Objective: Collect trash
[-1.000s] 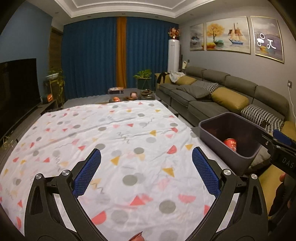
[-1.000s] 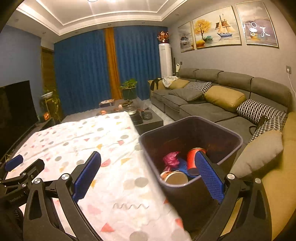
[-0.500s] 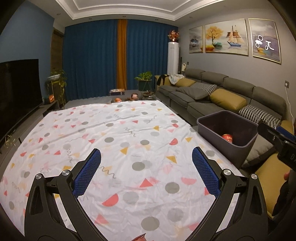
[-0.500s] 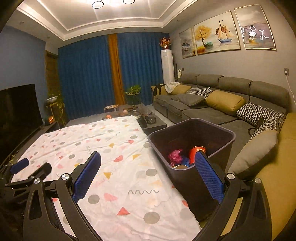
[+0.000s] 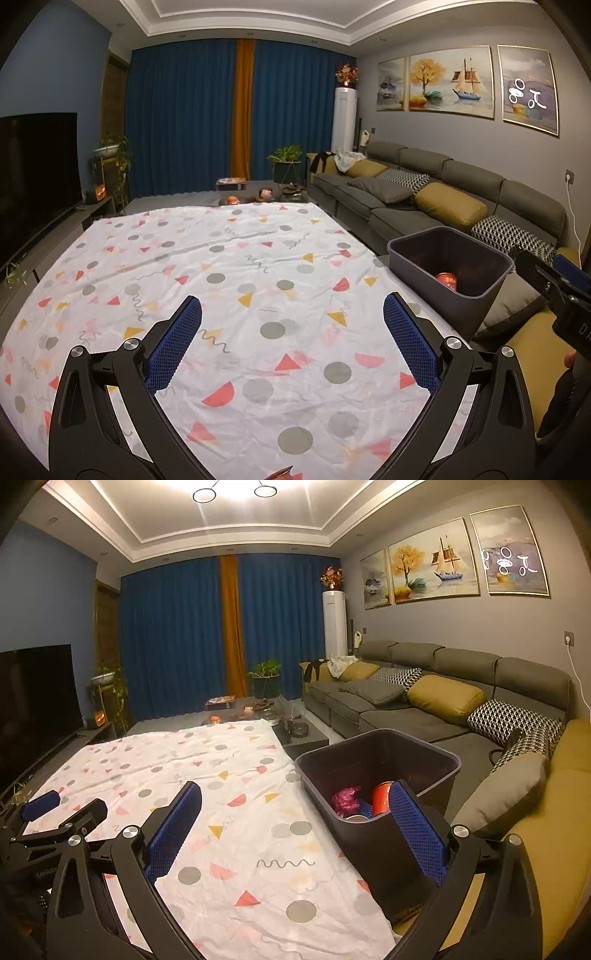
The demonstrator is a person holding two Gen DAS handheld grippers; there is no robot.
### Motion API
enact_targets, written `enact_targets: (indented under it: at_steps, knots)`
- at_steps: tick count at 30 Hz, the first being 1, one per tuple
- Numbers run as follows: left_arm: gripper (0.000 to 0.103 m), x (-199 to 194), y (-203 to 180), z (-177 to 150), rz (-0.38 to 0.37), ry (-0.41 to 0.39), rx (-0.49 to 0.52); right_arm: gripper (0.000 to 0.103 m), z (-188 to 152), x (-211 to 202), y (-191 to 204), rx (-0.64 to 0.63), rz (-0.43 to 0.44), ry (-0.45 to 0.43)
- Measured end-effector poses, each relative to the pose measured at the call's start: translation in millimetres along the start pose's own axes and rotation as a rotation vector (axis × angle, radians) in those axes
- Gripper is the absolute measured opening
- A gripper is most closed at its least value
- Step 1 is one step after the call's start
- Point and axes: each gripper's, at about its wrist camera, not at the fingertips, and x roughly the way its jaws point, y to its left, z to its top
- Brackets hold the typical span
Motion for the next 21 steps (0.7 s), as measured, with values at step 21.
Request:
enact_targets:
  at_steps: [21]
  knots:
    - [0.097,-4.1,-0.2,3.0,-0.020,-0.003,-0.012,0.097,0.6,-4.1,3.3,-0.012,0.006,-0.007]
